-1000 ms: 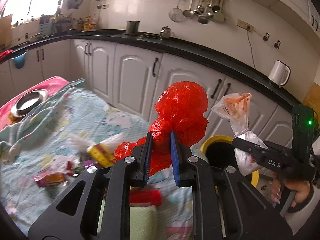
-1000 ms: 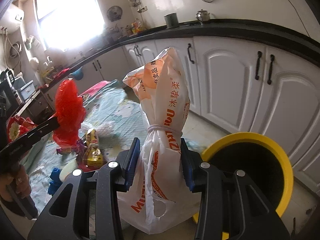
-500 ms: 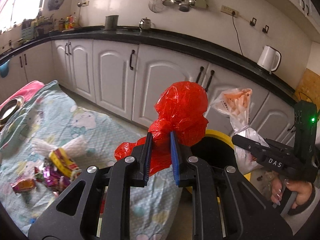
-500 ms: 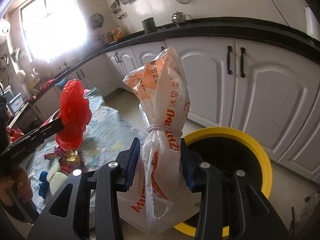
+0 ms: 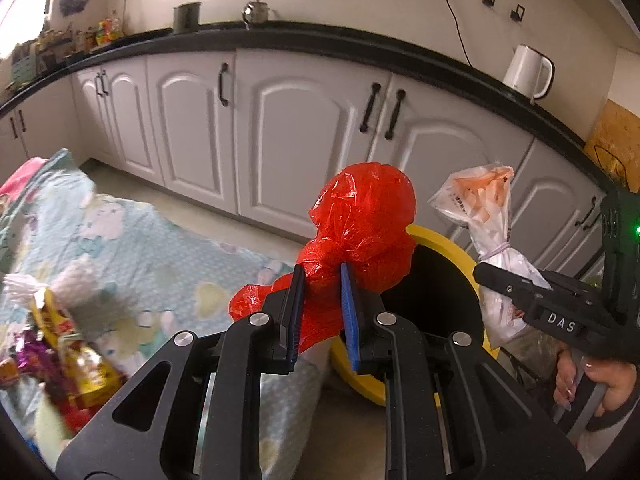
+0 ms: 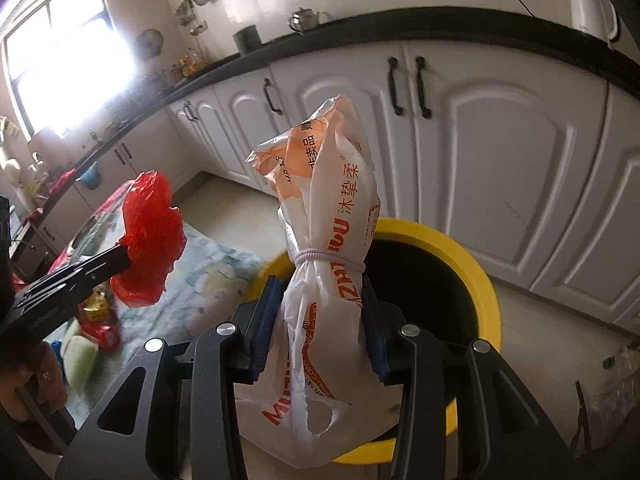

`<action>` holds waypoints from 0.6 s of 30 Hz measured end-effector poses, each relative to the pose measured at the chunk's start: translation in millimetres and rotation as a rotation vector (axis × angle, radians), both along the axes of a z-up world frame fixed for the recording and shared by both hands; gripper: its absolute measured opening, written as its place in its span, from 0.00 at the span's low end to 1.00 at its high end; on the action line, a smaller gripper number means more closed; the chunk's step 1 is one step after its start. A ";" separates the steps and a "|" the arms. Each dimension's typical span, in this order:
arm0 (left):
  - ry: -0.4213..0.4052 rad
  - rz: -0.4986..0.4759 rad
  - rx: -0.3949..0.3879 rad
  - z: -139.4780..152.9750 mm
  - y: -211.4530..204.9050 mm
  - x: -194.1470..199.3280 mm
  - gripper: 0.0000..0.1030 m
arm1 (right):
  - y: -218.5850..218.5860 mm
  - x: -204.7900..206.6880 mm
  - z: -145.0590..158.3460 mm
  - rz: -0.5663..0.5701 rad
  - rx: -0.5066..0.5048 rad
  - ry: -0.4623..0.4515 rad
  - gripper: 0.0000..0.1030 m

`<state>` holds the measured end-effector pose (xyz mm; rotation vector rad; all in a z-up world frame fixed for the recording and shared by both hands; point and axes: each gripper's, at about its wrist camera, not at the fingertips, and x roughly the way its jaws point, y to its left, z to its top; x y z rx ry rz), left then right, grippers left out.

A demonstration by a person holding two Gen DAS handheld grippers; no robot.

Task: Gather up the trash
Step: 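Open both tools to drop the bags into the bin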

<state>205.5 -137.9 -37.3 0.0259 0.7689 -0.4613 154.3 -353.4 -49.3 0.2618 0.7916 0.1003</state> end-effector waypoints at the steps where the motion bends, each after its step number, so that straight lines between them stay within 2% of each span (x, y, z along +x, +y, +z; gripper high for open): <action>1: 0.007 -0.008 0.001 -2.8 -4.7 1.0 0.12 | -2.3 -1.1 -3.8 -0.007 0.003 0.010 0.37; 12: 0.106 -0.077 0.002 -34.4 -46.2 21.1 0.13 | -23.2 -2.9 -33.9 -0.055 0.020 0.088 0.37; 18: 0.142 -0.083 -0.001 -41.0 -55.9 31.9 0.15 | -31.3 -3.4 -42.7 -0.074 0.029 0.119 0.40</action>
